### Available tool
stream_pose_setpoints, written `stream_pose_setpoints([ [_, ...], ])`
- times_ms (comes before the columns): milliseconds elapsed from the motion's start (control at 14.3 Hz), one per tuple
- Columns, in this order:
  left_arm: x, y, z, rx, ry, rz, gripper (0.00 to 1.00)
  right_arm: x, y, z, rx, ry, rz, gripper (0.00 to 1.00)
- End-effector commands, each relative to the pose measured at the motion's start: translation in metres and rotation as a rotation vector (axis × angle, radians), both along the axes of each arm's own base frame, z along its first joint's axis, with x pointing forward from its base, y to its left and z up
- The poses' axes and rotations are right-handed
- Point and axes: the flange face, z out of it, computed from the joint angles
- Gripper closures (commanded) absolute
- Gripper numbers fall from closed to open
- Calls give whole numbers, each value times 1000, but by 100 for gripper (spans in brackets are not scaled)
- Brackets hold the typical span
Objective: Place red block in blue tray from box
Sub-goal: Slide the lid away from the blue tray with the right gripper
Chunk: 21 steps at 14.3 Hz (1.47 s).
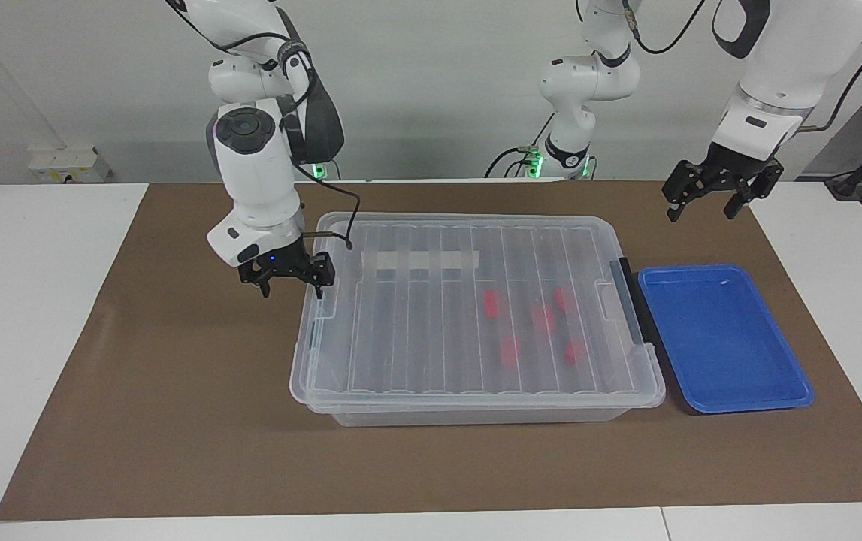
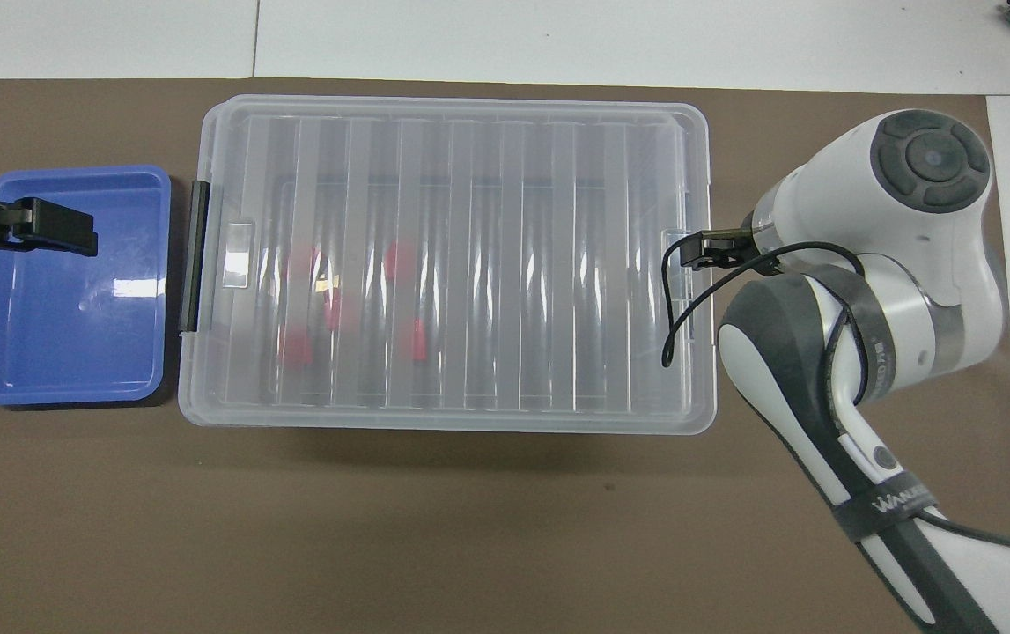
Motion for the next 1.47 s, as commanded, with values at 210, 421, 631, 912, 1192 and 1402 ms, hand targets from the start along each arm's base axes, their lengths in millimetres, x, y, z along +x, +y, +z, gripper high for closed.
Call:
stream_pose_setpoints([
  [210,-8,-20,-6,-15,-59,-30,0,3,-38,-2,-25,10,146,0],
  [421,-5,-29,-7,-22,-99,-30,0,6,-57,-3,-29,17,201,0],
  [631,-5,-40,-10,-35,-133,-6,0,8,-85,-4,-33,25,253,0],
  [912,-5,-18,-12,-26,-103,21,0,8,-122,-3,-37,47,349,0],
  [1192,-12,-7,-15,-19,-43,52,0,8,-150,-3,-40,53,404,0],
  [1402,-24,-16,-12,-13,0,52,0,7,-166,-3,-40,56,417,0],
])
